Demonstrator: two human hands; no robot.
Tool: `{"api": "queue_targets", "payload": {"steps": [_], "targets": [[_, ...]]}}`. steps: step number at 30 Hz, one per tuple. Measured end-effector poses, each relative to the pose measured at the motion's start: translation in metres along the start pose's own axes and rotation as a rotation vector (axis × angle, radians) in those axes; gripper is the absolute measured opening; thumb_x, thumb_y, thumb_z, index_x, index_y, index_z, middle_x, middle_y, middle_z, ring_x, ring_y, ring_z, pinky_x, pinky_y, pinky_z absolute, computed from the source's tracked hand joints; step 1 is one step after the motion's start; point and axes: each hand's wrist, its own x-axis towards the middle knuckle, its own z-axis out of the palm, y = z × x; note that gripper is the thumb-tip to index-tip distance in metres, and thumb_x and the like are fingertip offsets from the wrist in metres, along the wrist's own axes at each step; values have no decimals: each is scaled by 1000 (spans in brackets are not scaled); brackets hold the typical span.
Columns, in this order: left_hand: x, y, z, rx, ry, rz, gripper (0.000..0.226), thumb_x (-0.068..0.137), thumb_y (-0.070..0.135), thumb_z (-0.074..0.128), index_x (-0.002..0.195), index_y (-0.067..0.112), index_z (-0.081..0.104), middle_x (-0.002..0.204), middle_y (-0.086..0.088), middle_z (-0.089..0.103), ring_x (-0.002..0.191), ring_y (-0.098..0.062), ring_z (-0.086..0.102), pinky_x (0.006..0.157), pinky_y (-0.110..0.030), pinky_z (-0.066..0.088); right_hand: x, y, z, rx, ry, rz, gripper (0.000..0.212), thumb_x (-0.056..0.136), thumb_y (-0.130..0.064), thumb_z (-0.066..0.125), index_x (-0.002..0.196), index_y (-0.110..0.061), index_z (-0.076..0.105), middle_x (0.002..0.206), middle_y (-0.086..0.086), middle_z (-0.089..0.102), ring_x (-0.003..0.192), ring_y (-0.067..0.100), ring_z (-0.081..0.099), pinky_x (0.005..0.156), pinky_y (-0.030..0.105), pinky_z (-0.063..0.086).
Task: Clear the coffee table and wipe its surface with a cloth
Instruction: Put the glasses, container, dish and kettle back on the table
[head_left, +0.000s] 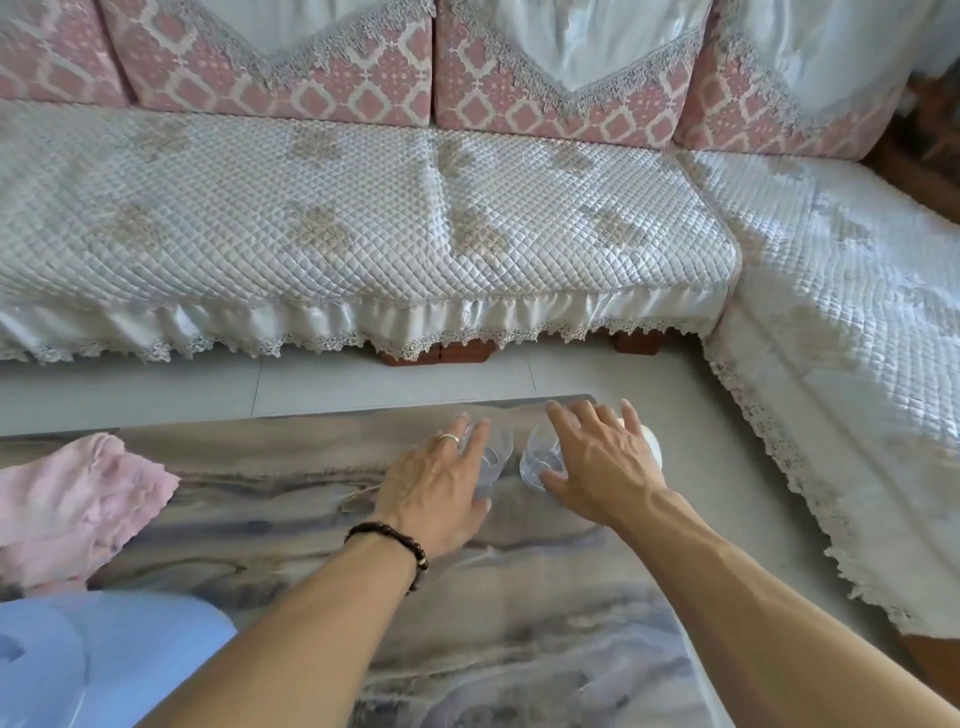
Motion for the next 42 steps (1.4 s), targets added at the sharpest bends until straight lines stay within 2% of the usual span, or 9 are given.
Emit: {"api": "queue_targets", "payload": {"steps": [5, 11, 14, 17, 20, 26, 33, 37, 42], "targets": [[52, 1, 36, -49, -30, -61, 88, 85, 40, 63, 149, 22, 5, 158, -10, 7, 130, -32, 38, 96, -42, 46, 44, 7, 31, -126, -129, -37, 81, 83, -67, 54, 145, -24, 25, 143, 7, 43, 129, 37, 48, 114, 62, 11], [91, -1, 71, -15, -64, -86, 75, 91, 28, 58, 149, 28, 10, 155, -9, 14, 131, -38, 34, 93, -45, 48, 74, 10, 50, -159, -241, -74, 66, 90, -56, 53, 143, -21, 32, 142, 8, 45, 118, 37, 58, 113, 69, 10], [98, -1, 74, 2, -59, -79, 65, 90, 28, 61, 142, 26, 22, 144, -8, 26, 119, -37, 42, 80, -42, 51, 80, 11, 52, -111, -258, -62, 59, 90, -49, 57, 138, -19, 37, 134, 11, 48, 112, 36, 61, 112, 66, 16], [92, -4, 73, -7, -34, -80, 50, 89, 29, 62, 129, 25, 31, 138, -10, 33, 113, -35, 46, 70, -40, 50, 77, 8, 55, -96, -169, -82, 49, 89, -37, 62, 130, -21, 43, 125, 7, 50, 103, 32, 64, 104, 58, 30], [79, -13, 58, -33, -10, -98, 49, 89, 30, 61, 130, 25, 33, 138, -10, 34, 111, -34, 48, 70, -41, 52, 71, 4, 43, -48, -103, -73, 53, 86, -40, 66, 130, -23, 42, 125, 6, 48, 101, 30, 64, 93, 47, 39], [41, -40, -6, -16, 26, -182, 55, 87, 24, 63, 133, 25, 33, 138, -7, 33, 107, -32, 47, 72, -38, 49, 58, -19, -8, 16, -11, -105, 57, 84, -46, 66, 130, -23, 40, 127, 7, 47, 102, 31, 60, 87, 41, 43], [-30, -101, -98, -45, 128, -218, 63, 86, 23, 63, 140, 29, 29, 145, -6, 30, 115, -31, 46, 75, -36, 50, 43, -102, -92, 9, 92, -163, 68, 85, -45, 68, 140, -21, 36, 136, 10, 44, 108, 30, 59, 97, 45, 47], [-90, -160, -132, -37, 151, -274, 63, 88, 26, 58, 142, 29, 27, 146, -8, 30, 119, -32, 45, 83, -40, 49, 34, -185, -129, 16, 153, -224, 70, 86, -45, 67, 144, -22, 33, 140, 9, 41, 111, 32, 58, 96, 46, 48], [-167, -255, -150, -17, 163, -323, 65, 88, 24, 56, 144, 31, 24, 147, -8, 28, 122, -34, 42, 83, -41, 49, 24, -301, -156, 21, 210, -272, 66, 85, -44, 68, 140, -23, 37, 135, 7, 44, 111, 33, 57, 95, 46, 48]]}}
